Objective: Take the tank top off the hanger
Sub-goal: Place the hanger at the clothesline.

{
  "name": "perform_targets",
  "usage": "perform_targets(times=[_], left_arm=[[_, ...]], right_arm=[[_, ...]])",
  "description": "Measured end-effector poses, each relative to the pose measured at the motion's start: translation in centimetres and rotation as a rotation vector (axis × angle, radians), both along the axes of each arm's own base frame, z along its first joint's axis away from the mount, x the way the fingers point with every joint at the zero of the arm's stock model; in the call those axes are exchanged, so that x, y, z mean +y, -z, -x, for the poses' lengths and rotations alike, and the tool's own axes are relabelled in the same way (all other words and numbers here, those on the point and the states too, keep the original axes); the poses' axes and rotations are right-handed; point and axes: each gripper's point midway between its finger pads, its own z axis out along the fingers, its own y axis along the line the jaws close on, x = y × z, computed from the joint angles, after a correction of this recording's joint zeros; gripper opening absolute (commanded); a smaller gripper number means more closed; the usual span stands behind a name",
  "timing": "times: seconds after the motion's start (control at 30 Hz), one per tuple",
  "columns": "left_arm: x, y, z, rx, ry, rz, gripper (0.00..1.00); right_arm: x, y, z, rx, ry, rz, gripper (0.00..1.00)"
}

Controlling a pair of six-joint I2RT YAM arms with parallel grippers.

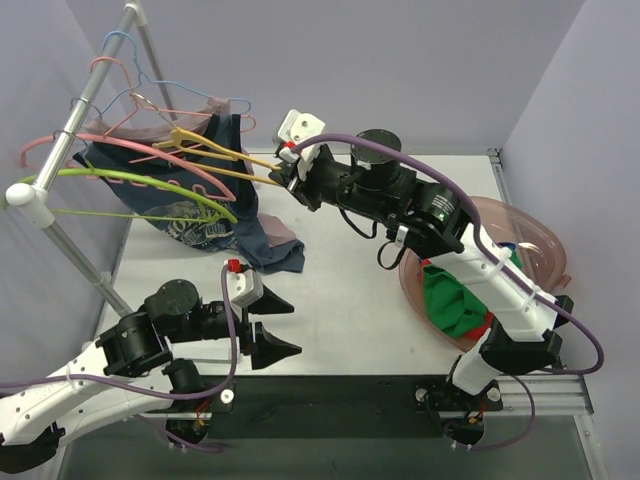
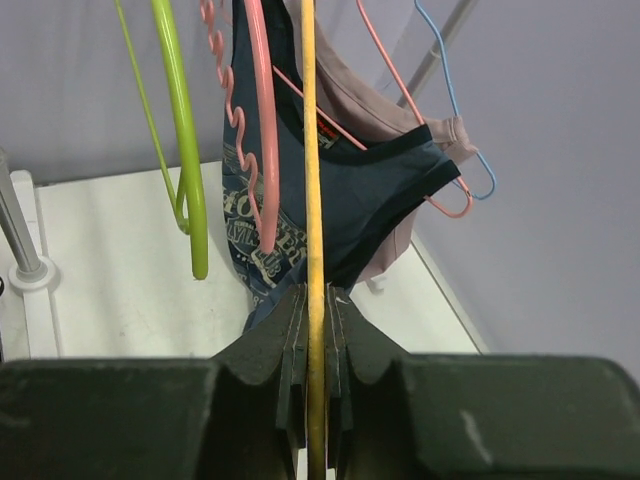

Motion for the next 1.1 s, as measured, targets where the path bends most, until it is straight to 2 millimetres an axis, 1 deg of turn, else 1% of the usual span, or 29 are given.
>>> perform_targets(times=[0.1,0.27,0.37,0.43,0.6,0.73,0.83,0.93,1.1], left_arm=[[-0.2,0.9,-0.1,0.003,0.002,-0.004,0.97],[-0.5,3.4,-0.2,0.019,0.001,-0.030,0.98],[-0.3,4.4,-0.4,0.024,-0.011,-0.036,0.97],[-0.1,4.7,-0.4,0.023,-0.023,-0.036,0.97],[0.6,3.9,-0.8,-0.003,-0.059,-0.005,0.97],[1.0,3.9,-1.2,-0.018,-0.091,-0.007,0.97],[1.4,3.7,-1.4,-0.025,-0.110,-0.003,0.97],[1.9,3.1,-1.6,-0.032,-0.134,0.023,0.97],[3.0,1.5,-1.8,-0.030,-0.193,0.096,0.97]], right_arm=[[1.1,0.2,-1.0,0.000,-0.015,-0.005,0.00],[3.6,0.2,-1.8,-0.012,-0.065,-0.030,0.00],[4.9,0.5,-2.5,-0.015,-0.084,-0.038,0.00],[6.0,0.3,-3.1,-0.024,-0.096,-0.052,0.00],[8.5,1.0,-5.0,-0.034,-0.107,-0.076,0.00],[9.8,1.4,-6.5,-0.032,-0.100,-0.098,0.00],[10.1,1.8,-7.5,-0.016,-0.089,-0.114,0.00],[10.7,2.5,-8.4,0.003,-0.086,-0.129,0.00],[11.9,4.6,-9.2,0.053,-0.090,-0.122,0.00]])
